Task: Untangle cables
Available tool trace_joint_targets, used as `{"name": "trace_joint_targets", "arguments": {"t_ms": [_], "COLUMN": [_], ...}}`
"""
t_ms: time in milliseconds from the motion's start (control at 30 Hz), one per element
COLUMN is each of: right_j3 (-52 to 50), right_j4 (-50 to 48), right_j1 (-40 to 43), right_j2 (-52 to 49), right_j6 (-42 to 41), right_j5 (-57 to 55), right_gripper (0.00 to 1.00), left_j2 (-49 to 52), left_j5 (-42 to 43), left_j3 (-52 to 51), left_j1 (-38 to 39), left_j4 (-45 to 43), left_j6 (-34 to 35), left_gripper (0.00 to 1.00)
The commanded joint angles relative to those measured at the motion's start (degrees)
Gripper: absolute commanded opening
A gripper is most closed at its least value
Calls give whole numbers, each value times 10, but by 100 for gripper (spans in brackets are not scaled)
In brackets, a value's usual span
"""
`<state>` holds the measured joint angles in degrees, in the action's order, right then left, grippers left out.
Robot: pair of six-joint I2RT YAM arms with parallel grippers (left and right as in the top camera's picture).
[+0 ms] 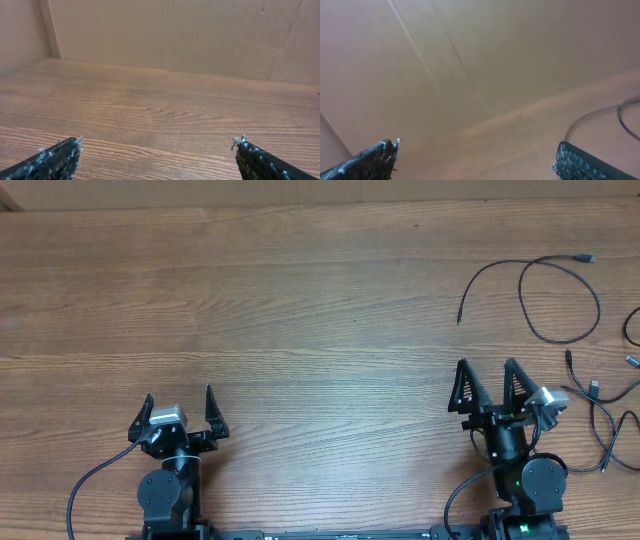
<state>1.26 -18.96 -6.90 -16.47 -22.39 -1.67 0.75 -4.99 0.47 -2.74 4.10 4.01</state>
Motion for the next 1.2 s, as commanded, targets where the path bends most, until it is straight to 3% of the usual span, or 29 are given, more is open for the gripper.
{"name": "trace_joint_targets", "arguments": {"t_ms": [0, 267, 367, 767, 1167], "right_j3": [-8, -8, -8, -8, -8], "right_j4": [41, 185, 234, 231, 232], "right_j1": [13, 44, 54, 76, 84], "right_j2": [32, 104, 133, 163, 163], "right_j6": [3, 4, 46, 242, 255], "right_j5": [5, 12, 43, 108, 97], "right_gripper": [100, 100, 100, 100, 100], "left_j2": [-5, -5, -5, -5, -5], "left_j5": [-5, -5, -5, -5, -5], "left_j3": [-1, -1, -1, -1, -1], "left_j1": [-3, -3, -3, -3, -3], "left_j4": [0, 0, 0, 0, 0], "left_j6": [-12, -12, -12, -12, -12], "left_gripper": [100, 100, 100, 100, 100]}}
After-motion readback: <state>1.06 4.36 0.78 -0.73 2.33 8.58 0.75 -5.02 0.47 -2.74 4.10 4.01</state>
